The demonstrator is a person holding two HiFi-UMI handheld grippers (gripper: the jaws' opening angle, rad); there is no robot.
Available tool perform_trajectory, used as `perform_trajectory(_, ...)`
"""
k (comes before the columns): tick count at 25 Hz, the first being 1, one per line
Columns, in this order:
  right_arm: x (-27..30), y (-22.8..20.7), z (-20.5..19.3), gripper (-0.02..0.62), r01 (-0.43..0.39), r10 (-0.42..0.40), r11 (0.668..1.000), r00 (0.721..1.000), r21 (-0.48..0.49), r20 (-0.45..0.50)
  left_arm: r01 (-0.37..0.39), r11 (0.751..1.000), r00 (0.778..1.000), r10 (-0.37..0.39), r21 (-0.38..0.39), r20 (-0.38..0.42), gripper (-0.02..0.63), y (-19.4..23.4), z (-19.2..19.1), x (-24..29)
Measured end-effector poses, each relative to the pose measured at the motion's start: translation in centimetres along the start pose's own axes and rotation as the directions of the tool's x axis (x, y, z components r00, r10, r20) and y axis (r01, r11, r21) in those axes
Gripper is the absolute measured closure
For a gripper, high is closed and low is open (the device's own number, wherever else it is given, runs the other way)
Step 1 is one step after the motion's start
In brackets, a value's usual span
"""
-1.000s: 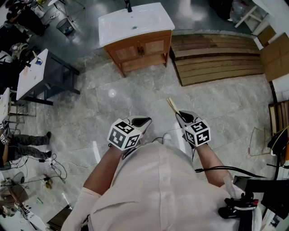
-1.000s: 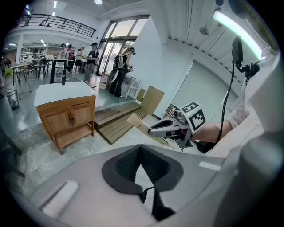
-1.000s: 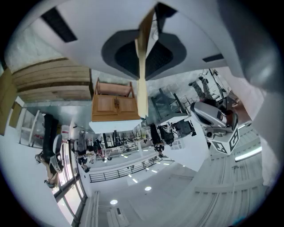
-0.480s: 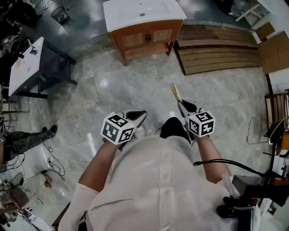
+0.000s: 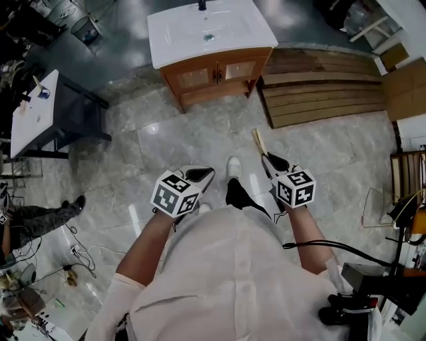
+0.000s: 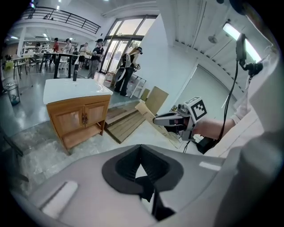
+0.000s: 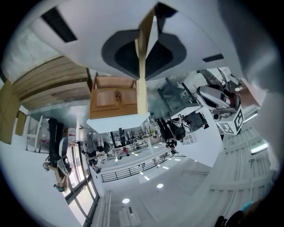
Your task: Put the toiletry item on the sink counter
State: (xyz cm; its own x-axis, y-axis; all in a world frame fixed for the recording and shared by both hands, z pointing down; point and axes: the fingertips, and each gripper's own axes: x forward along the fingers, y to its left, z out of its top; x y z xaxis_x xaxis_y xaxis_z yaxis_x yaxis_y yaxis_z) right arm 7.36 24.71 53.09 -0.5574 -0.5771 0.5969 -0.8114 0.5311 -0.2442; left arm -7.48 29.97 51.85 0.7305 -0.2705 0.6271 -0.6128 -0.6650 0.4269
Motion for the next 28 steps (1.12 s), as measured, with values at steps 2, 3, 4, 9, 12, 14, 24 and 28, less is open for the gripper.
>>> perform_trajectory(2, 1.5, -2.7, 2.8, 0.563, -0.011, 0.011, 1.000, 1.000, -0.016, 0.013, -0.013, 1.000, 1.000, 0.013, 0.009, 0.001, 0.600, 1.3, 3.2, 1.4)
perform_trajectory(3, 2.1, -4.0, 4.1, 0.563, -0.016, 0.016, 1.000, 1.000, -0.024, 0.018, -0.019, 1.000, 1.000, 0.019, 0.017, 0.001, 0.600, 1.9, 4.9, 2.1)
perform_trajectory(4, 2.6, -5.2, 5.4, 0.563, -0.021, 0.022, 0.999, 1.000, -0.030, 0.023, -0.028, 0.999, 1.000, 0.028, 0.024, 0.001, 0.600, 2.4, 6.4, 2.7)
perform_trajectory(9, 5.5, -10.6, 10.1, 0.563, -0.054, 0.056, 0.996, 0.998, -0.077, 0.031, -0.080, 0.997, 0.995, 0.079, 0.015, 0.056, 0.600, 5.6, 13.5, 5.1)
perform_trajectory(12, 7.6, -13.1, 12.3, 0.563, -0.068, 0.070, 0.994, 0.997, -0.091, 0.020, -0.081, 0.997, 0.995, 0.080, 0.006, 0.067, 0.600, 7.1, 16.2, 6.4)
perform_trajectory(14, 9.0, -14.6, 13.4, 0.563, -0.063, 0.064, 0.995, 0.998, -0.081, 0.015, -0.070, 0.998, 0.996, 0.070, 0.001, 0.056, 0.600, 8.1, 17.3, 7.1)
perform_trajectory(24, 18.2, -21.6, 22.2, 0.563, 0.070, -0.071, 0.997, 0.995, 0.027, 0.062, -0.008, 0.999, 0.999, 0.005, 0.049, 0.052, 0.600, 18.6, 24.7, 7.7)
perform_trajectory(28, 21.6, -23.9, 26.7, 0.563, 0.154, -0.155, 0.988, 0.985, 0.028, 0.081, 0.026, 0.996, 0.999, -0.029, 0.090, 0.041, 0.600, 23.0, 28.0, 6.8)
